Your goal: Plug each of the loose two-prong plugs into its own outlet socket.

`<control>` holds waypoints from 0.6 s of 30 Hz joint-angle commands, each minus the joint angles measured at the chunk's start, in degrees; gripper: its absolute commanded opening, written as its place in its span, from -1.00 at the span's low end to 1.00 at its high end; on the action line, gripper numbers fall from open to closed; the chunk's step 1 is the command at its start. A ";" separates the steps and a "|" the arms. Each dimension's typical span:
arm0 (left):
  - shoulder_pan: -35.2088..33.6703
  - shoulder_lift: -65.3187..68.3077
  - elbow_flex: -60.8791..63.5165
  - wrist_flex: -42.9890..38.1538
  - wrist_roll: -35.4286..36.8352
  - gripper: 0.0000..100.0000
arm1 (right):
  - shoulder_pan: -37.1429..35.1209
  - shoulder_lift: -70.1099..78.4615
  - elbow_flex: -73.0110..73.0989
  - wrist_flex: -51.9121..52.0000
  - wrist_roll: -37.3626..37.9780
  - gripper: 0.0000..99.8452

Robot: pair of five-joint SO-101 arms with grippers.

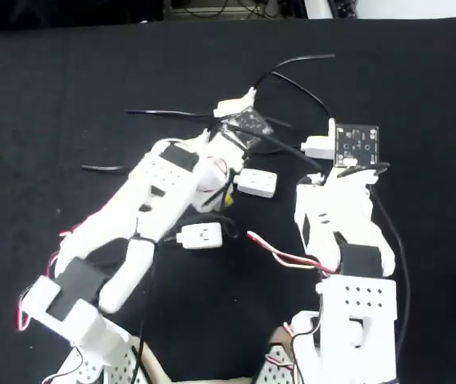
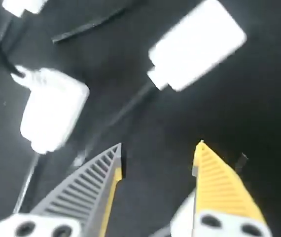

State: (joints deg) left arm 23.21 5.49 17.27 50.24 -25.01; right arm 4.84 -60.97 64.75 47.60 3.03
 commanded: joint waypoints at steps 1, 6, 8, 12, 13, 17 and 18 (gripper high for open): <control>-1.80 3.60 -5.49 -4.40 -2.29 -0.52 | 0.88 0.04 -3.12 -0.97 0.26 -0.98; -2.15 12.84 -12.97 -5.89 -6.86 -0.52 | 0.88 0.04 -3.12 -0.97 0.26 -0.98; -2.15 16.09 -16.31 -5.45 -8.18 -0.52 | 0.88 0.04 -3.12 -0.97 0.26 -0.98; -2.86 21.19 -21.49 -5.19 -9.85 -0.53 | 0.79 0.04 -3.12 -0.97 0.35 -0.98; -3.30 21.89 -22.37 -5.19 -10.29 -0.53 | 0.79 0.04 -3.03 -0.97 0.44 -0.98; -5.05 21.63 -24.66 -3.52 -11.69 -0.53 | 0.53 0.22 -3.03 -0.97 0.44 -0.98; -5.05 21.10 -25.54 -1.85 -12.66 -0.53 | 0.53 0.31 -3.03 -0.97 0.44 -0.98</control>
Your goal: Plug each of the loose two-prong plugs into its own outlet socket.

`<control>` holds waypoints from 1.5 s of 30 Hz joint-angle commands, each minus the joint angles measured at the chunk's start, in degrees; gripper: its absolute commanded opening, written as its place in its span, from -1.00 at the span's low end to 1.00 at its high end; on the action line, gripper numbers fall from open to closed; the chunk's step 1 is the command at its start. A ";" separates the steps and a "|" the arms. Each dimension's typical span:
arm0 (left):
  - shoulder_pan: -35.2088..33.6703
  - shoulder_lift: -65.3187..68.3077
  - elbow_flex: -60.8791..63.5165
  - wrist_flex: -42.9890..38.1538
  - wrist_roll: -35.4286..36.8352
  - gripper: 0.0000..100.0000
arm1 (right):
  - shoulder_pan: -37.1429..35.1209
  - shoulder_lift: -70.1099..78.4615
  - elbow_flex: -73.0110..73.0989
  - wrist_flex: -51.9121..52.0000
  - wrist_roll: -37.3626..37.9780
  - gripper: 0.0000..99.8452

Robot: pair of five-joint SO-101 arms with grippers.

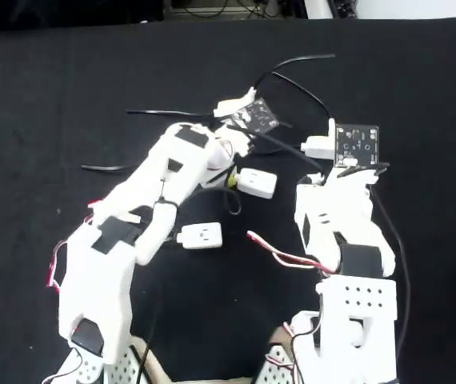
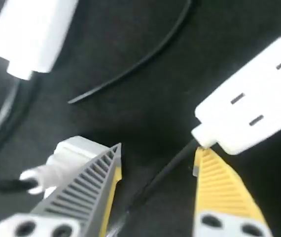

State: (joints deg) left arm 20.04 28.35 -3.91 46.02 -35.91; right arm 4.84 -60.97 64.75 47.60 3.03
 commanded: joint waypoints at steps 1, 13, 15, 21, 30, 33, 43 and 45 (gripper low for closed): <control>-1.71 -1.85 -5.14 4.40 -3.08 -0.53 | 0.53 0.31 -3.03 -0.97 0.44 -0.98; -0.57 4.92 -6.81 12.13 -7.38 -0.75 | 0.44 0.31 -2.86 -0.97 0.44 -0.98; -0.40 4.13 -7.96 15.12 -7.38 -0.85 | 0.44 0.31 -2.86 -0.97 0.44 -0.98; -0.92 -1.23 -10.86 25.14 -7.21 -0.95 | 0.44 0.31 -2.77 -0.97 0.44 -0.98; -2.95 -10.73 -10.24 40.97 -7.03 -0.95 | 0.44 0.31 -2.68 -0.79 0.44 -0.98; -5.85 -12.57 -10.15 46.15 -7.03 -0.95 | 0.26 0.31 -2.68 -0.62 0.44 -0.98; -14.11 -13.54 -3.30 46.86 -7.03 -0.95 | -3.52 0.13 -1.19 -0.70 0.44 -0.98; -13.76 -13.54 -1.10 46.86 -7.03 -0.95 | -3.52 0.13 -1.10 -0.62 0.44 -0.98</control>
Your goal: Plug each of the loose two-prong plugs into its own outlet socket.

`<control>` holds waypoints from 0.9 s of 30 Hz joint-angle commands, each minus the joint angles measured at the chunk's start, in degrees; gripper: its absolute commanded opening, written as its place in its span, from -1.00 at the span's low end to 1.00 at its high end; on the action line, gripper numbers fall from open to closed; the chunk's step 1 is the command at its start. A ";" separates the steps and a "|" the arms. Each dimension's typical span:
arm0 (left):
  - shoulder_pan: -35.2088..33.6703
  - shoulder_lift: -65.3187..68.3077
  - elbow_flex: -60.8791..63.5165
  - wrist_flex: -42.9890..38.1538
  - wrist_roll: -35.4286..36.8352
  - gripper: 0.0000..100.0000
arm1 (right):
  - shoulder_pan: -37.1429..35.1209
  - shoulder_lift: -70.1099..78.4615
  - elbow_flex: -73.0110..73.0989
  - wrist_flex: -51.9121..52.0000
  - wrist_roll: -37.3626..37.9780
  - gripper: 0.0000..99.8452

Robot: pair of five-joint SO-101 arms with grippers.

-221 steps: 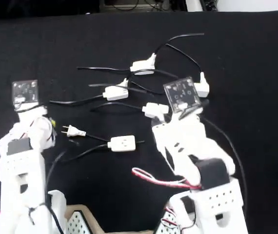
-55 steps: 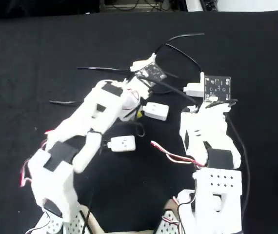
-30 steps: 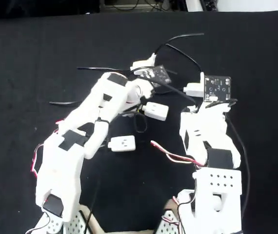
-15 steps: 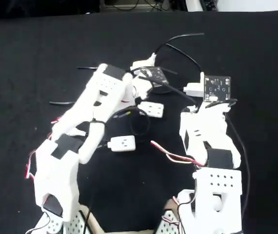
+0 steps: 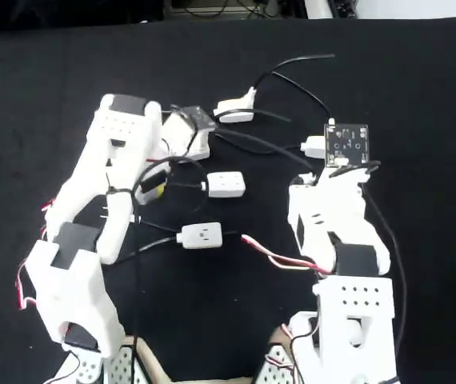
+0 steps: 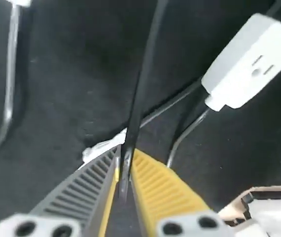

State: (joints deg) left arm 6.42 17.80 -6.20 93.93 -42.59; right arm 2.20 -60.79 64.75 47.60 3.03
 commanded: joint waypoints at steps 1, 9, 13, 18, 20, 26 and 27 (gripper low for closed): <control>-0.13 -3.08 2.33 -1.05 -0.35 -0.95 | -0.88 0.04 -1.10 -0.62 0.44 -0.98; -9.36 -14.24 14.29 -2.64 -0.70 -0.95 | -0.97 0.13 -1.01 -0.62 0.44 -0.98; -11.03 -24.35 27.47 -4.66 -2.46 -0.95 | -2.11 0.22 -0.92 -0.53 0.44 -0.98; -8.48 -37.36 43.65 -12.92 -1.76 -0.94 | -6.42 0.22 0.75 -0.62 0.44 -0.98; -8.40 -41.41 46.99 -16.18 1.14 -0.89 | -6.95 0.22 0.75 -0.62 0.44 -0.98; -11.12 -50.46 49.71 -17.14 9.76 -0.48 | -8.35 0.22 0.31 -0.79 0.00 -0.98; -12.00 -51.52 49.71 -17.23 10.55 -0.49 | -9.49 0.31 0.31 -0.79 0.00 -0.98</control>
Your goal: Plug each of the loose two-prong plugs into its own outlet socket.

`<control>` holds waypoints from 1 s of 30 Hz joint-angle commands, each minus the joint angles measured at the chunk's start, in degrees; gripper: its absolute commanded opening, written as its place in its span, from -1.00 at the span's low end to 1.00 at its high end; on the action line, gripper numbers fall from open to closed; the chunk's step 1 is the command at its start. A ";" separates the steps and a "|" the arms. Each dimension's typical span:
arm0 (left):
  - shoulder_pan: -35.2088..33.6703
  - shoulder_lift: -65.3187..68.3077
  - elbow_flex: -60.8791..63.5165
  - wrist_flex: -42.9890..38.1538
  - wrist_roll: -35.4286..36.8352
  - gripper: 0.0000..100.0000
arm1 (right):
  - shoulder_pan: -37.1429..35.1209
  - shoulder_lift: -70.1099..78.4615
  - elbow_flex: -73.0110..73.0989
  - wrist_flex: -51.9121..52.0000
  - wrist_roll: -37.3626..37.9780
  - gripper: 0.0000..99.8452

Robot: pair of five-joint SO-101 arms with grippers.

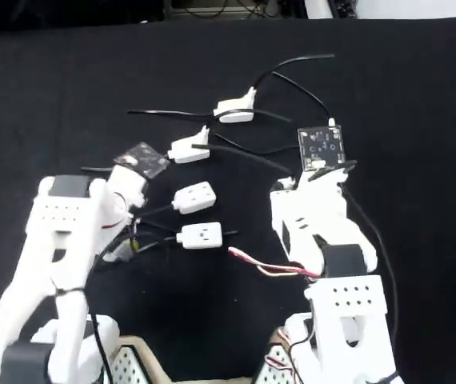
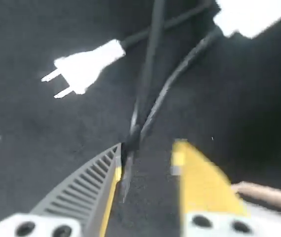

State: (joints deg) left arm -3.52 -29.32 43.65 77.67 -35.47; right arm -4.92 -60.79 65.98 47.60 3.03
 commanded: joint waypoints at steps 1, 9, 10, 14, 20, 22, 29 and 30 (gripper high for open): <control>-3.12 -5.54 0.13 -0.97 3.96 -0.49 | -3.87 0.31 -0.92 -0.79 0.00 -0.98; -14.99 -13.98 10.07 -7.12 14.59 -0.50 | -10.55 5.58 -4.70 -0.88 -3.52 -0.98; -16.92 -15.56 12.26 -8.62 15.56 -0.50 | -11.52 7.69 -5.76 -0.97 -3.87 -0.98; -21.85 -23.21 21.14 -13.54 17.49 -0.50 | -15.03 17.10 -11.65 -1.05 -4.04 -0.98; -25.71 -35.60 32.13 -17.76 18.29 -0.49 | -20.31 30.37 -19.30 -2.81 -9.05 -0.98; -25.98 -38.95 33.89 -17.67 18.20 -0.49 | -21.19 34.07 -19.30 -6.77 -8.97 -0.98; -25.63 -44.57 36.70 -17.58 18.20 -0.49 | -21.45 44.62 -18.24 -18.90 -8.79 -0.98; -25.63 -44.57 36.70 -17.58 18.20 -0.49 | -21.45 45.41 -18.33 -19.96 -8.79 -0.98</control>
State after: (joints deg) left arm -28.84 -72.84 80.66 60.88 -17.71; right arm -25.49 -17.10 50.07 31.16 -5.23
